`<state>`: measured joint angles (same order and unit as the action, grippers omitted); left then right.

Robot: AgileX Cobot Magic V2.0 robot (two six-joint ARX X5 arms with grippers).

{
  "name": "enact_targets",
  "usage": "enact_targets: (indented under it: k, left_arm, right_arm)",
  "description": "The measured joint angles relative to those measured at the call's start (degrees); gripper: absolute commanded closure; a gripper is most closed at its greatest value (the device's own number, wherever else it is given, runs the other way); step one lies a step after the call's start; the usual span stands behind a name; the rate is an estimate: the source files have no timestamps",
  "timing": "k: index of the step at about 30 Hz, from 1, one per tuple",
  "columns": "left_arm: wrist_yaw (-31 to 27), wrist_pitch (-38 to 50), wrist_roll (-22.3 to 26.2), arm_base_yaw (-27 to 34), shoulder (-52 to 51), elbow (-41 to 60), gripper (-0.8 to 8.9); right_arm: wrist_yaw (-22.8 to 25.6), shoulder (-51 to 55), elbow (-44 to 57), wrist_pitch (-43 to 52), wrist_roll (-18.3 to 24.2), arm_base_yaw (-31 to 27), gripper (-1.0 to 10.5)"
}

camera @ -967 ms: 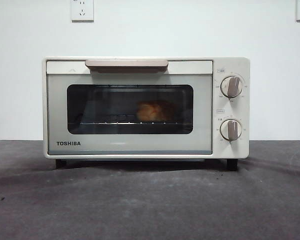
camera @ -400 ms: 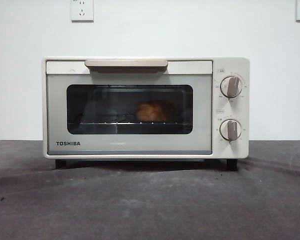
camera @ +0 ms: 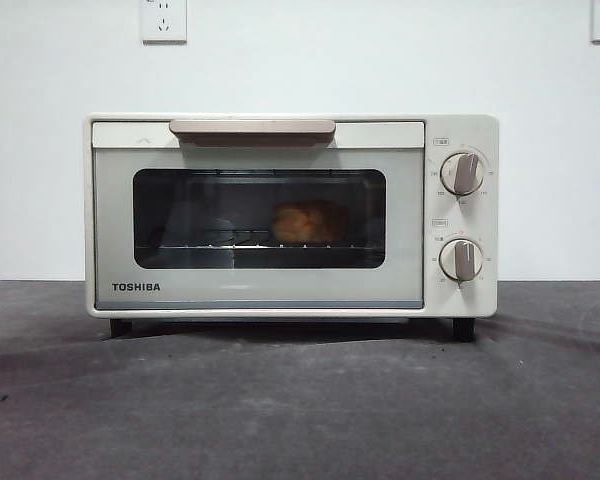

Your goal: The left arm flap open the oven, the right arm pick bread and place it into oven, the left arm flap close the oven

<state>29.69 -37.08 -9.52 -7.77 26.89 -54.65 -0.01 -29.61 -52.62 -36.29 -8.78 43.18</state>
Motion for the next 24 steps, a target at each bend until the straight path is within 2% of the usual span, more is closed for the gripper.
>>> enact_targets:
  k: [2, 5, 11, 13, 17, 21, 24]
  left_arm:
    - [0.0, 0.4, 0.0, 0.0, 0.0, 0.1, 8.00]
    - [0.0, 6.9, 1.1, 0.1, -0.6, 3.0, 7.98]
    - [0.0, 28.2, 2.5, 2.1, -8.8, 23.6, 7.97]
    - [-1.0, 31.2, 3.1, 2.8, -12.4, 29.6, 7.97]
    - [-8.0, 33.3, 4.2, 5.2, -19.6, 41.7, 7.93]
    - [-16.4, 32.3, 1.8, 7.1, -23.5, 49.8, 7.93]
    - [-20.3, 32.3, 0.5, 8.4, -25.2, 52.5, 7.93]
  right_arm:
    - [0.0, 0.0, 0.0, 0.0, 0.0, 0.0, 9.4]
    - [0.0, 0.0, 0.0, 0.0, 0.0, 0.0, 9.4]
    - [0.0, 0.0, 0.0, 0.0, 0.0, 0.0, 9.4]
    - [0.0, 0.0, 0.0, 0.0, 0.0, 0.0, 9.4]
    - [0.0, 0.0, 0.0, 0.0, 0.0, 0.0, 9.4]
    - [0.0, 0.0, 0.0, 0.1, 0.0, 0.0, 9.4]
    - [0.0, 0.0, 0.0, 0.1, 0.0, 0.0, 9.4]
